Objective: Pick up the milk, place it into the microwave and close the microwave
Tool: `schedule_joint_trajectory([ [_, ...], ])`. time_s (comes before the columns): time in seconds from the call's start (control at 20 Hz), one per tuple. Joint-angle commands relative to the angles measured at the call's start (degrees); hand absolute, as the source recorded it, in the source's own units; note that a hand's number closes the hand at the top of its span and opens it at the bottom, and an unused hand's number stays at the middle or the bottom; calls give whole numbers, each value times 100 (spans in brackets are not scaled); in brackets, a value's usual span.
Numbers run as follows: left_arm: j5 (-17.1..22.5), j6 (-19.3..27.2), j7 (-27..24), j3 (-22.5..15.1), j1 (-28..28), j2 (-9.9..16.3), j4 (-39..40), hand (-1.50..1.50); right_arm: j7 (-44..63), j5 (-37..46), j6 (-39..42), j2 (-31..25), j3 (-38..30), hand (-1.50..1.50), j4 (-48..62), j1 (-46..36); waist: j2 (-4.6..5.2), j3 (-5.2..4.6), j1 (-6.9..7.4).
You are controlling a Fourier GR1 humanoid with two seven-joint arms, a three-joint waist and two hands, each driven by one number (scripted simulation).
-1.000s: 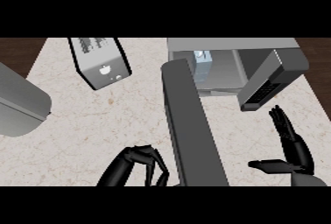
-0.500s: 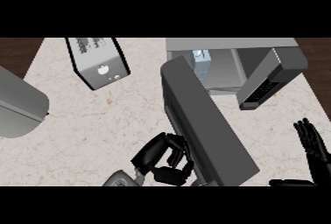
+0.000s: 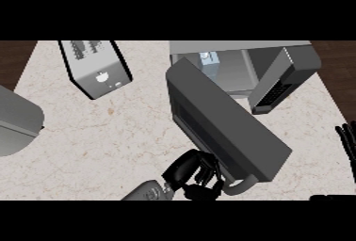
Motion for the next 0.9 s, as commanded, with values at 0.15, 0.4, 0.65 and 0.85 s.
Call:
schedule_joint_trajectory([
  [0.15, 765, 1288, 177, -592, -435, -35, 185, 150, -98, -253, 246, -315, -17, -150, -630, -207, 38, -17, -329],
  [0.4, 1135, 1886, 163, -470, -983, -35, 166, 150, 300, -589, 444, -331, 242, -150, -859, -393, 87, -25, -494],
  [0.65, 1646, 2292, -384, -96, -1261, -36, 7, 150, 526, -841, 618, -517, 316, -150, -1050, -448, 145, -49, -723],
  [0.85, 2093, 2528, -712, 131, -1395, -36, 51, 150, 722, -1073, 742, -604, 364, -150, -1182, -402, 192, -45, -894],
])
